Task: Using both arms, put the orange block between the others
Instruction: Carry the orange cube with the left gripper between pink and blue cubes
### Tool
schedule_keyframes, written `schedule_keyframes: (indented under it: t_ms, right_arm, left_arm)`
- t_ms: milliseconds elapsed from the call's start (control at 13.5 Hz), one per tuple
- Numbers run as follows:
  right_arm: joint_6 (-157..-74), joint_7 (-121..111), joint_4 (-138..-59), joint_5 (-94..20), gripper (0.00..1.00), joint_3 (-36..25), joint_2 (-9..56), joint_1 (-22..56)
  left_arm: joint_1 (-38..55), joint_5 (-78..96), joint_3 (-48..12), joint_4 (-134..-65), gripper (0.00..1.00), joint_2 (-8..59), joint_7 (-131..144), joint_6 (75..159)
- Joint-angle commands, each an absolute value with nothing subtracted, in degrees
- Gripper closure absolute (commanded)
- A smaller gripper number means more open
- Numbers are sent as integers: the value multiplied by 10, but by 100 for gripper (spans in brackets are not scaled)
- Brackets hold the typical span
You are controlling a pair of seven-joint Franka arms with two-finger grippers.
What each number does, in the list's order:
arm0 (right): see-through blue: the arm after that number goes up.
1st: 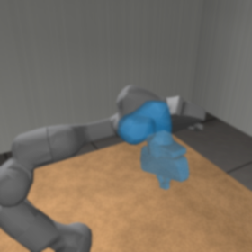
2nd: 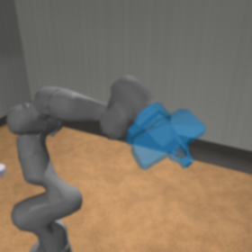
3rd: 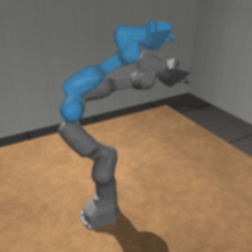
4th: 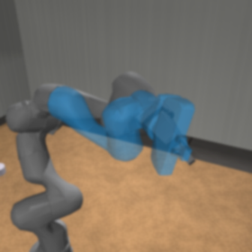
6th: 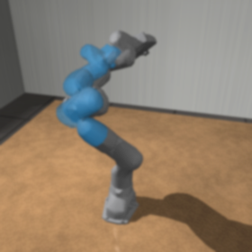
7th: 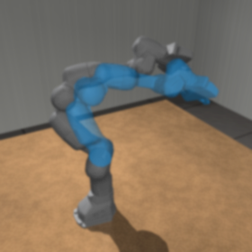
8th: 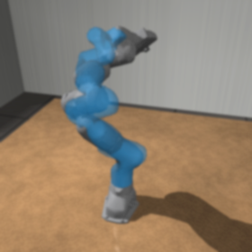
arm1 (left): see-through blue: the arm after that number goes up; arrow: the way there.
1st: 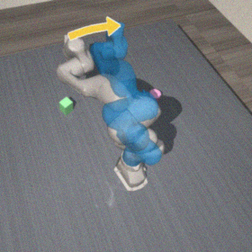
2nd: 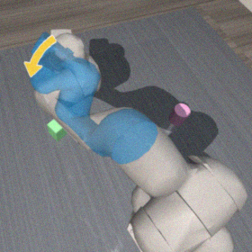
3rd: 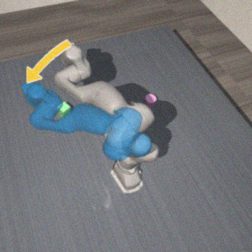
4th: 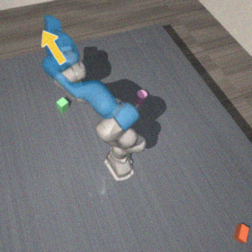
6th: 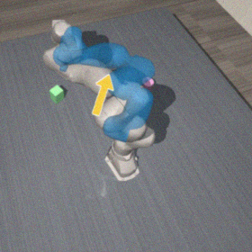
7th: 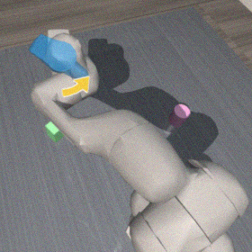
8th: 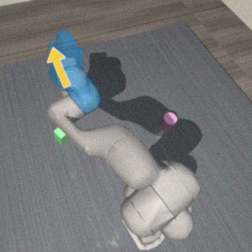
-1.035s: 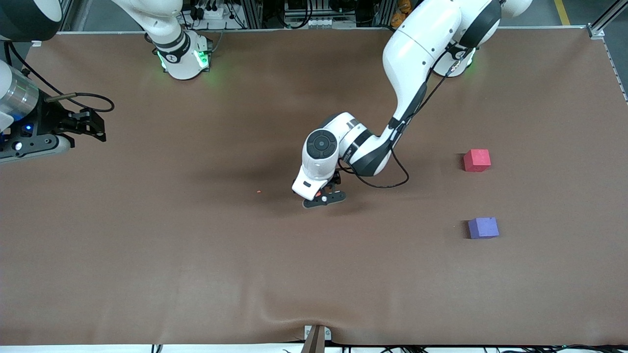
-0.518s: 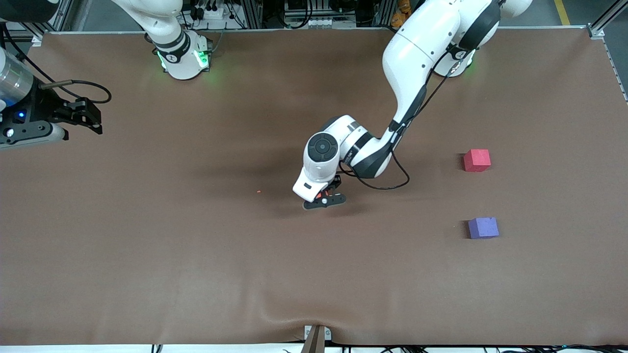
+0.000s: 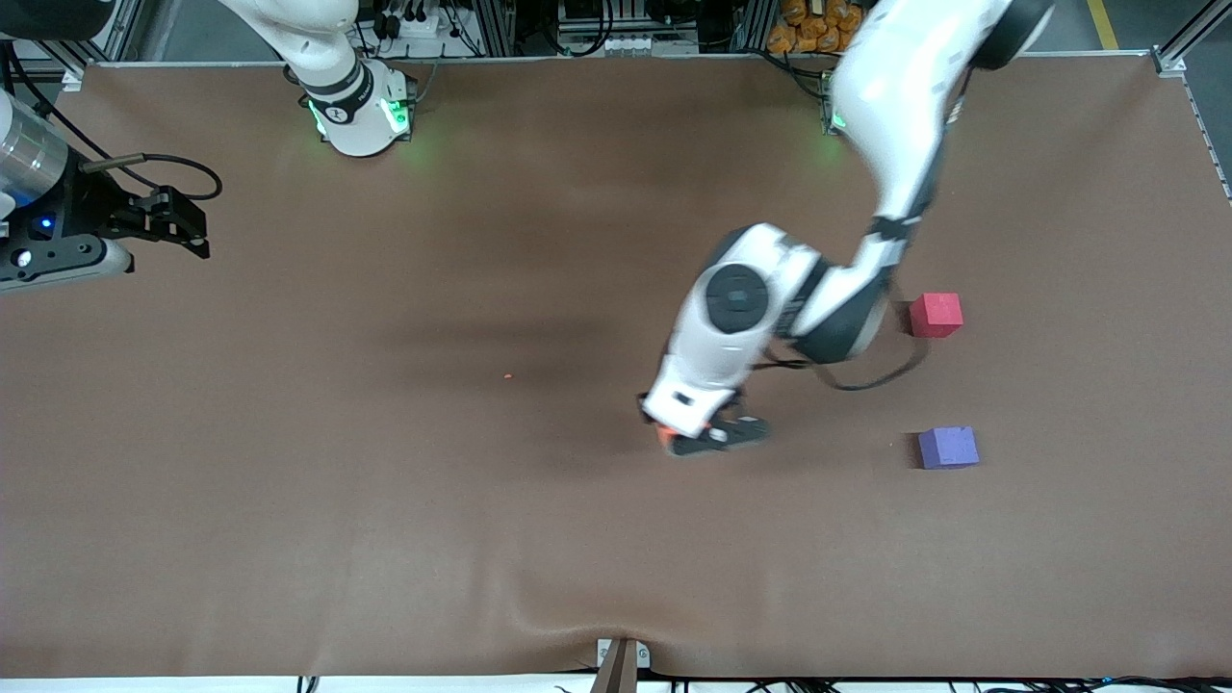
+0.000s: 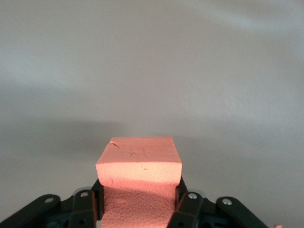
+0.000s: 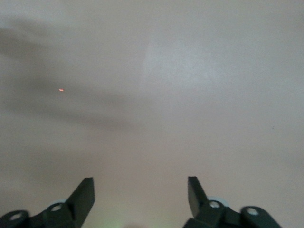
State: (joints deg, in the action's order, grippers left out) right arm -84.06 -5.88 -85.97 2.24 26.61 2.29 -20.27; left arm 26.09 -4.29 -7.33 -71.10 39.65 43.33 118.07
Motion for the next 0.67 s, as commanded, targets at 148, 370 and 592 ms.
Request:
schedule_keyframes:
  t_ms: [148, 370, 592]
  right_arm:
    - [-809, -54, -862, -8, 0, 89, -15, -62]
    - [-816, -53, -863, -12, 0, 22, -13, -10]
    - [-821, -52, -864, -12, 0, 21, -13, -12]
  left_arm:
    - [156, -50, -84, -753, 100, 309, 266, 1074]
    - [88, -50, -85, -816, 100, 264, 159, 1053]
    - [23, -51, -86, -889, 100, 234, 93, 1058]
